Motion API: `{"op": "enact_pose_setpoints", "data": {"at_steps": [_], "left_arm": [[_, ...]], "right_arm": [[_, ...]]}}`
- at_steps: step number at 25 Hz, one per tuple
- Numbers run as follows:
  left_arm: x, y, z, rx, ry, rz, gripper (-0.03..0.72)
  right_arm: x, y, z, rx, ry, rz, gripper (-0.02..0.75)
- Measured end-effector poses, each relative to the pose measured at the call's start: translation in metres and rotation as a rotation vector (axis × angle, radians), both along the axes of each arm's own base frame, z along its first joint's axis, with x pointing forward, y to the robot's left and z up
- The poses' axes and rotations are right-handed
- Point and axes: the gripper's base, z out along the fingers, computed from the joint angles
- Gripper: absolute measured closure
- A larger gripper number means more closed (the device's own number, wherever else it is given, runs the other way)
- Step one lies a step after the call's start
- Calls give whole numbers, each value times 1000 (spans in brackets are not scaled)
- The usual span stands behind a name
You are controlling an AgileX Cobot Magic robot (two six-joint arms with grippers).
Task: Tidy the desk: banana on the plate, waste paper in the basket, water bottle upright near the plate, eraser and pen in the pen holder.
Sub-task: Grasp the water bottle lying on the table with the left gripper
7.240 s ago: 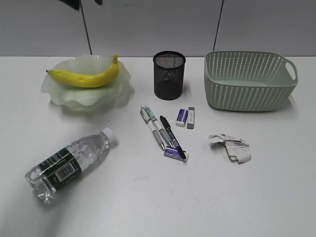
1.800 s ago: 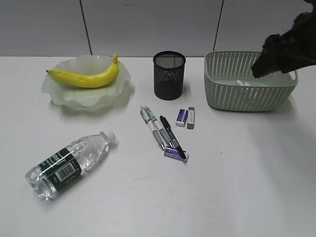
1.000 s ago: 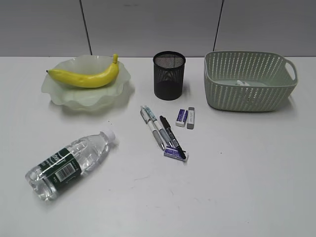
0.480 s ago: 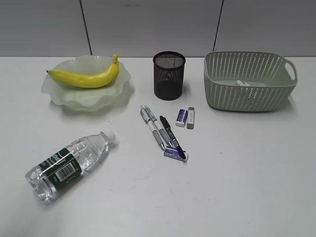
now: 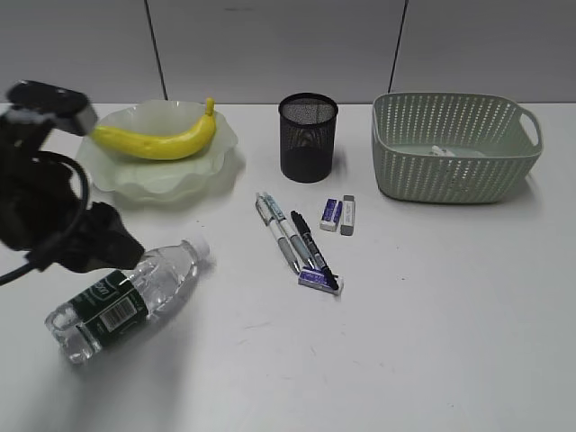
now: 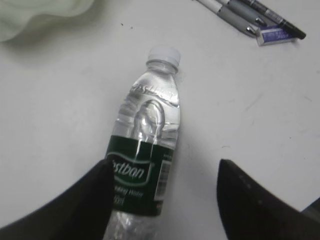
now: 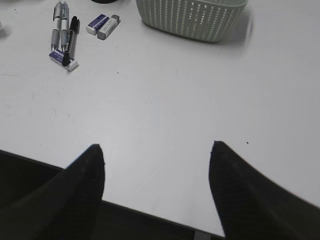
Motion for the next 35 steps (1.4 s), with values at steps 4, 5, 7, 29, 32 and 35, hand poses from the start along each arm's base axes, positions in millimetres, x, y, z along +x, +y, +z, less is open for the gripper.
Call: {"op": "enact_pose_setpoints", "data": {"at_steps": [4, 5, 7, 29, 32, 35], "left_arm": [[35, -32, -26, 57, 77, -79, 179], [42, -38, -33, 80, 87, -101, 177], [54, -48, -41, 111, 89, -134, 165], [80, -55, -106, 257, 168, -203, 207], [77, -55, -104, 248, 198, -197, 207], [72, -54, -91, 242, 208, -202, 207]], "right_arm": [[0, 0, 0, 0, 0, 0, 220], [0, 0, 0, 0, 0, 0, 220], [0, 0, 0, 0, 0, 0, 220], [0, 0, 0, -4, -1, -2, 222], [0, 0, 0, -4, -1, -3, 222], [0, 0, 0, -4, -2, -3, 223]]}}
